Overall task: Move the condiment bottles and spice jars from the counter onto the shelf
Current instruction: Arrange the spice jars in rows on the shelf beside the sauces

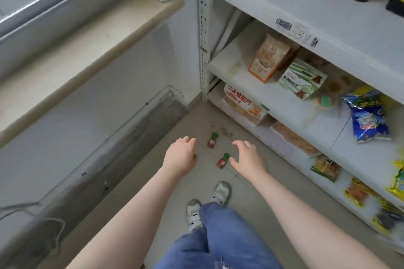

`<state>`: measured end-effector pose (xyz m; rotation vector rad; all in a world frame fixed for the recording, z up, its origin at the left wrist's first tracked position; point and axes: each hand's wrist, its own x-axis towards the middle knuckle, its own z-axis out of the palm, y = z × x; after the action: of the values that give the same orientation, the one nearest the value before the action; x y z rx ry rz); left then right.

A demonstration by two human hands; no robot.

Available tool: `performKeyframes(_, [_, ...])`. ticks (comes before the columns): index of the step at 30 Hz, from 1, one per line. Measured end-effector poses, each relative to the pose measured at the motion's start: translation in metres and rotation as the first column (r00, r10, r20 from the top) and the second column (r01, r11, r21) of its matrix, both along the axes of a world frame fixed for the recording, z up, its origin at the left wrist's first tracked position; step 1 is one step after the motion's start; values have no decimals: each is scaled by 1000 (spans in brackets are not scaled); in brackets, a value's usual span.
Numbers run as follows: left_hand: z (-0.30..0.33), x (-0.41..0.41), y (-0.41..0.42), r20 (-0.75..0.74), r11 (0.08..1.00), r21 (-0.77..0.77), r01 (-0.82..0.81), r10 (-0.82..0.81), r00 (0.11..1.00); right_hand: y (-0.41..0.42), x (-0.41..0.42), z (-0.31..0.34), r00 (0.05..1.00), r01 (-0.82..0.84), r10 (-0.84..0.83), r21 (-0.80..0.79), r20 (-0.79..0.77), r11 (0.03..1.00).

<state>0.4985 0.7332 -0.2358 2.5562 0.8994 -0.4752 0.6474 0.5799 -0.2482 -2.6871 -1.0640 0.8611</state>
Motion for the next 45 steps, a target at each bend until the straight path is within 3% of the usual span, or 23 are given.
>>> performKeyframes(11, [-136, 69, 54, -154, 996, -70, 61, -71, 986, 29, 54, -137, 985, 137, -150, -142, -81, 980])
performKeyframes(16, [-239, 103, 72, -223, 989, -121, 84, -109, 969, 31, 64, -232, 952, 238, -271, -217, -140, 947])
performKeyframes(25, [-464, 157, 84, -199, 979, -157, 133, -163, 966, 30, 63, -450, 807, 481, -548, -296, -220, 826])
performKeyframes(28, [-536, 166, 81, -239, 984, -169, 55, -95, 966, 30, 57, -524, 714, 572, -647, -310, -269, 760])
performKeyframes(33, [-617, 179, 72, -271, 940, -263, -220, 146, 951, 32, 50, -610, 538, 689, -771, -350, -339, 635])
performKeyframes(39, [-675, 199, 69, -238, 843, -302, -446, 386, 891, 34, 47, -658, 372, 785, -860, -376, -350, 493])
performKeyframes(45, [-697, 204, 67, -222, 814, -286, -506, 457, 861, 41, 46, -672, 328, 820, -869, -345, -370, 457])
